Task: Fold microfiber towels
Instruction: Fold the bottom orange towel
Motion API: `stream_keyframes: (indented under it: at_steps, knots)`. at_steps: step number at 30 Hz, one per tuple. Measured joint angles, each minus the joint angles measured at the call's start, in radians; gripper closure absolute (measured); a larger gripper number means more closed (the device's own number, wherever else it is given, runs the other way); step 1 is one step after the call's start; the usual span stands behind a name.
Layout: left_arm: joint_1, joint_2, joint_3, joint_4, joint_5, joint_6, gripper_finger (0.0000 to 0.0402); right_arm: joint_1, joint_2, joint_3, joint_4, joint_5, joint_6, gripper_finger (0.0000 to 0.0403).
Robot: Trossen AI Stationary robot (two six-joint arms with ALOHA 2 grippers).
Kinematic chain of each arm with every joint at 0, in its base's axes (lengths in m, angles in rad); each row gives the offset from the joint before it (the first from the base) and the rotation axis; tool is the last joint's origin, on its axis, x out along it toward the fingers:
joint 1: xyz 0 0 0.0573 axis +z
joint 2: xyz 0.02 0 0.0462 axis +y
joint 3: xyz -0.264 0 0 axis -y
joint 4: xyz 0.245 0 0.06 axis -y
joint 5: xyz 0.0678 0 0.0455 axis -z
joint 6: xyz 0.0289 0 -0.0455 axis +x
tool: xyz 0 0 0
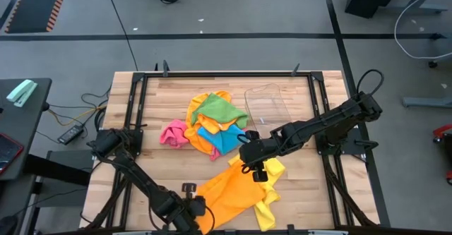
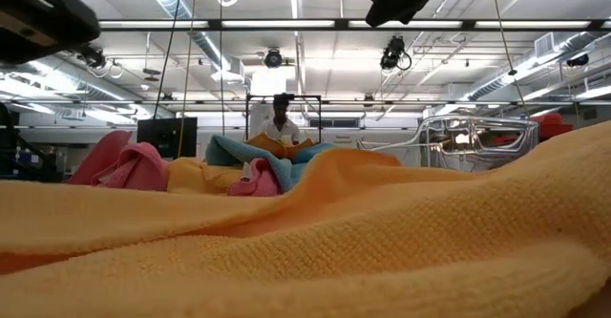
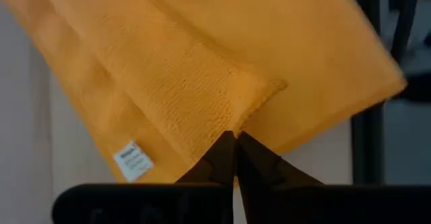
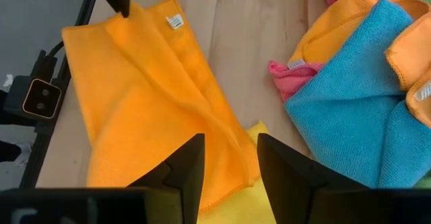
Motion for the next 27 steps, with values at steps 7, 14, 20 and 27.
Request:
stream_keyframes:
  at_steps: [7,14,20,27]
  knots:
    - [-0.02,0.0,0.0,0.008,0.0,-0.274,0.0381,0.0,0.0,0.0,0.002,0.0,-0.001,0.0258]
    - [-0.056,0.0,0.0,0.01,-0.032,-0.457,0.0374,0.0,0.0,0.0,0.002,-0.011,-0.005,0.0258]
    - [-0.077,-0.008,0.0,0.033,-0.073,-0.476,0.039,0.002,0.0,0.0,0.013,-0.027,-0.021,0.0258]
    - [-0.042,-0.006,0.0,-0.001,-0.091,-0.393,0.0368,0.002,0.0,0.0,0.03,-0.027,-0.025,0.0258]
